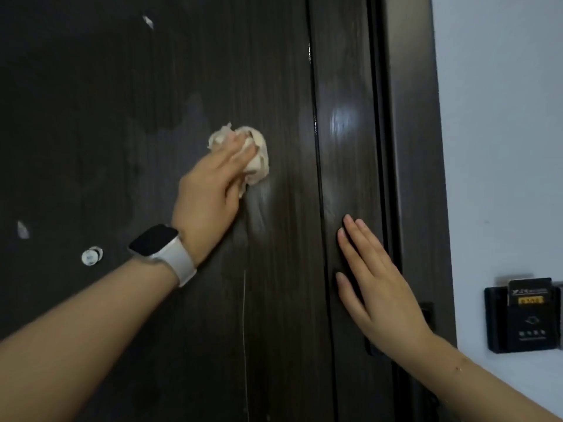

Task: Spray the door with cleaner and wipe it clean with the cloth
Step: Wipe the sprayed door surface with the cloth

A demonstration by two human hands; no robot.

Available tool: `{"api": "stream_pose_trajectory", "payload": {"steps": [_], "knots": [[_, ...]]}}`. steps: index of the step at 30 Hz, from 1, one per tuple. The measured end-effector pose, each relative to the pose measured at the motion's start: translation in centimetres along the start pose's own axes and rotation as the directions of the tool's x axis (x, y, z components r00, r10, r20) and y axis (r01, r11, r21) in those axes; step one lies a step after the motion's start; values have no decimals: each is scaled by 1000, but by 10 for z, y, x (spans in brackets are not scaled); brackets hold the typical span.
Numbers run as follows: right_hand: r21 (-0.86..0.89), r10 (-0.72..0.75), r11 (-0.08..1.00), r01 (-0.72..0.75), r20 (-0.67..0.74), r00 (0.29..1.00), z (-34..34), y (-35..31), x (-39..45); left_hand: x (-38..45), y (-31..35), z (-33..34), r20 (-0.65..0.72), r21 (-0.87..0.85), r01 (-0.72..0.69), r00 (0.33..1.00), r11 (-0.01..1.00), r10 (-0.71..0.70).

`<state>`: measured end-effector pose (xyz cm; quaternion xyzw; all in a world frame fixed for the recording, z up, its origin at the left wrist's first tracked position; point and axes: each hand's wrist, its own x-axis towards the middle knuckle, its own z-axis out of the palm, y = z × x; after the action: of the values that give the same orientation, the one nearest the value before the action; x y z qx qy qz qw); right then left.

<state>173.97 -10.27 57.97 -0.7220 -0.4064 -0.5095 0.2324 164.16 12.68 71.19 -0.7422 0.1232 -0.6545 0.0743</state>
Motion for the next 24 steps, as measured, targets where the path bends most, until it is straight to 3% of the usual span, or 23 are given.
{"api": "stream_pose_trajectory", "payload": {"steps": [5,9,14,17,20,24], "knots": [[-57,-35,998,37,30,999,12,-25,-15,-116,19,1,163,-36,-112,980,993,117],[-25,-147,989,148,30,989,24,-41,-16,-140,17,-10,218,-52,-117,968,992,126],[85,-131,986,140,-101,986,44,-43,-35,-91,7,-7,55,-83,37,998,996,-32],[97,-63,993,72,-92,994,60,-46,-59,-117,16,1,44,-98,18,999,995,-14],[-27,-75,997,73,-66,995,73,-48,-74,-191,35,2,193,-188,-5,980,982,42],[-86,-94,992,88,-70,993,77,-46,-76,-294,61,-3,441,-250,-16,888,968,128]]}}
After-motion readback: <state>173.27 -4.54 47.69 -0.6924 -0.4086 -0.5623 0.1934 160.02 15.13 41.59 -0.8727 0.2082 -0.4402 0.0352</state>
